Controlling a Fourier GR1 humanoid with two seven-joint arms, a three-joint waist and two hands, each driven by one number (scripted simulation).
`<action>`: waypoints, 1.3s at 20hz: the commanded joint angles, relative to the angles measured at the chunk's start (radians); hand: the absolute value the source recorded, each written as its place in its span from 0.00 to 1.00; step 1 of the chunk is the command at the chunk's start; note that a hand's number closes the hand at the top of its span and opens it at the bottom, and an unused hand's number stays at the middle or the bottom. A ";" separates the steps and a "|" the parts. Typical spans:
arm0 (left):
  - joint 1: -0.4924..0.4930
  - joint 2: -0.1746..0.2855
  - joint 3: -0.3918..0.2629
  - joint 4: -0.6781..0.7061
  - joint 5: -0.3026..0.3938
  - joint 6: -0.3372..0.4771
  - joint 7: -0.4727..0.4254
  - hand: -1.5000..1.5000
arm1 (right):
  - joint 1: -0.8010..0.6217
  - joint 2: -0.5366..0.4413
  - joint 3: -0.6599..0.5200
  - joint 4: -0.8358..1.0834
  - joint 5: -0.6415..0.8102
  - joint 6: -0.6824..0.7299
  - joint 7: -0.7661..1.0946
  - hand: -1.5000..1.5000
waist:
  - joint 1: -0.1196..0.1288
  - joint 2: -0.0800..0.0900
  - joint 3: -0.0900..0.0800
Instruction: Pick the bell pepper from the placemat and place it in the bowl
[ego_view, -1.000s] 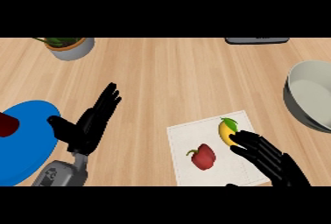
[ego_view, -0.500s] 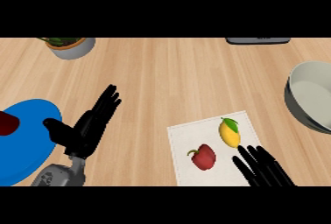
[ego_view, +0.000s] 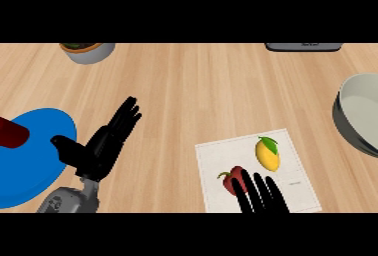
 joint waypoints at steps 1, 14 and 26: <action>0.023 -0.032 -0.013 0.014 -0.026 0.012 -0.017 0.50 | -0.074 0.154 0.058 0.111 0.091 0.127 0.150 0.00 | 0.006 0.002 0.002; 0.017 -0.077 0.050 -0.010 -0.082 -0.036 0.023 0.50 | -0.148 0.135 0.008 0.183 0.006 0.234 0.259 0.00 | 0.000 0.000 0.003; -0.002 -0.128 0.087 -0.062 -0.123 -0.064 0.128 0.50 | -0.225 0.115 -0.078 0.321 -0.015 0.095 0.208 0.00 | 0.001 0.000 0.003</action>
